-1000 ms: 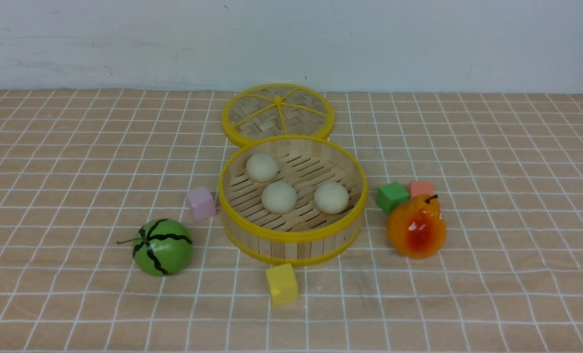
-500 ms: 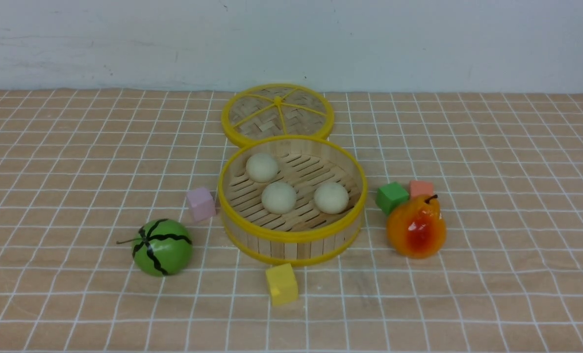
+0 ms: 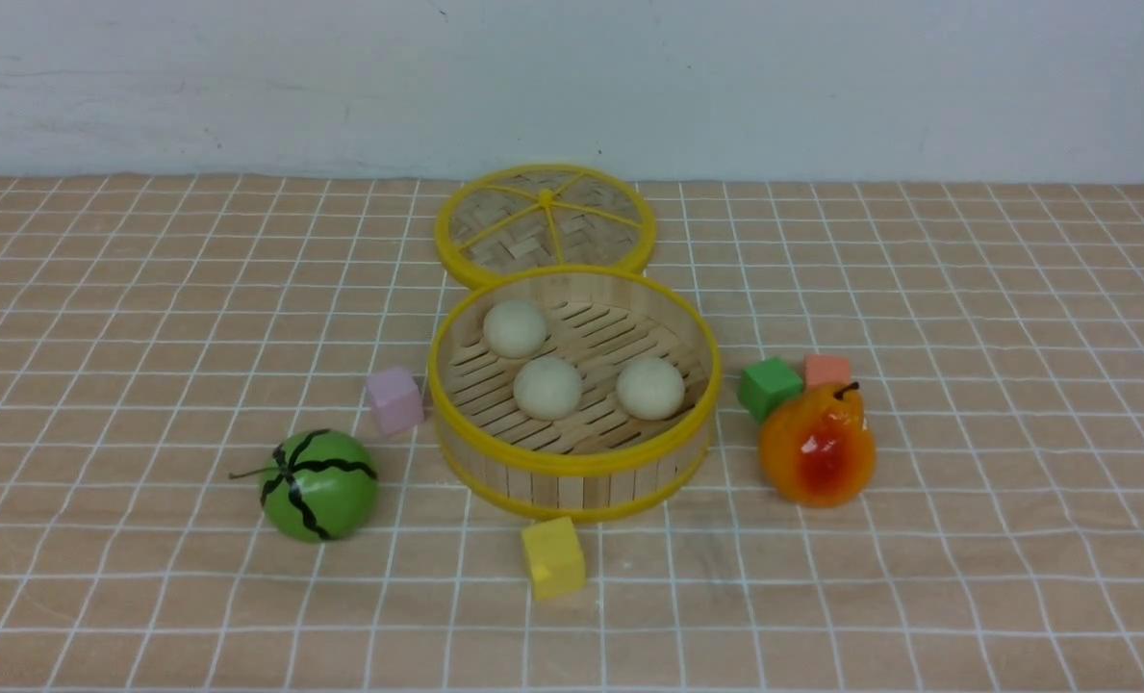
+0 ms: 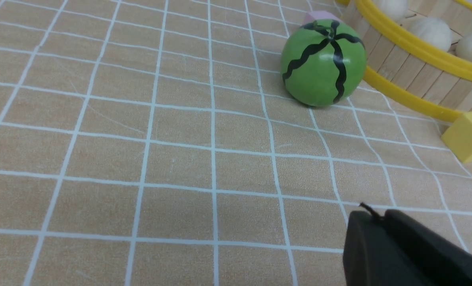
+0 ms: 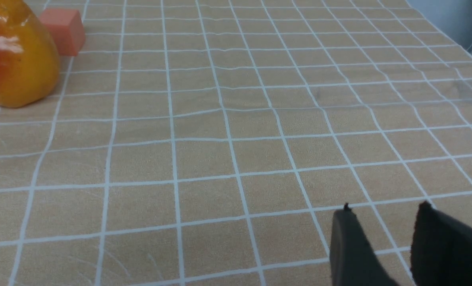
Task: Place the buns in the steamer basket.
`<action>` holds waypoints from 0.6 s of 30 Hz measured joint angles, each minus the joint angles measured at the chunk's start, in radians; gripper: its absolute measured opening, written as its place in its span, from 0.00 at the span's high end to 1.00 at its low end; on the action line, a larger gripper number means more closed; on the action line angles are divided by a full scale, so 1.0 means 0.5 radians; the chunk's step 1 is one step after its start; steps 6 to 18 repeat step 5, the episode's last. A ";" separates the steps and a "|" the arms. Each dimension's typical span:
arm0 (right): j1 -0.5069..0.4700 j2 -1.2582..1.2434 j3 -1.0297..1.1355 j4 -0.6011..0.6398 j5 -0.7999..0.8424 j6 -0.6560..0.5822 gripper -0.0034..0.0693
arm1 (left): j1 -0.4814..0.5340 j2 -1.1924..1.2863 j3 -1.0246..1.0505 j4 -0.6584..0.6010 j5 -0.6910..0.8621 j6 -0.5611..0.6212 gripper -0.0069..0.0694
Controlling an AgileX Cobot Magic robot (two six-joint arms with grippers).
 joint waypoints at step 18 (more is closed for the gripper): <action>0.000 0.000 0.000 0.000 0.000 0.000 0.62 | 0.018 0.000 0.000 0.000 0.000 0.000 0.86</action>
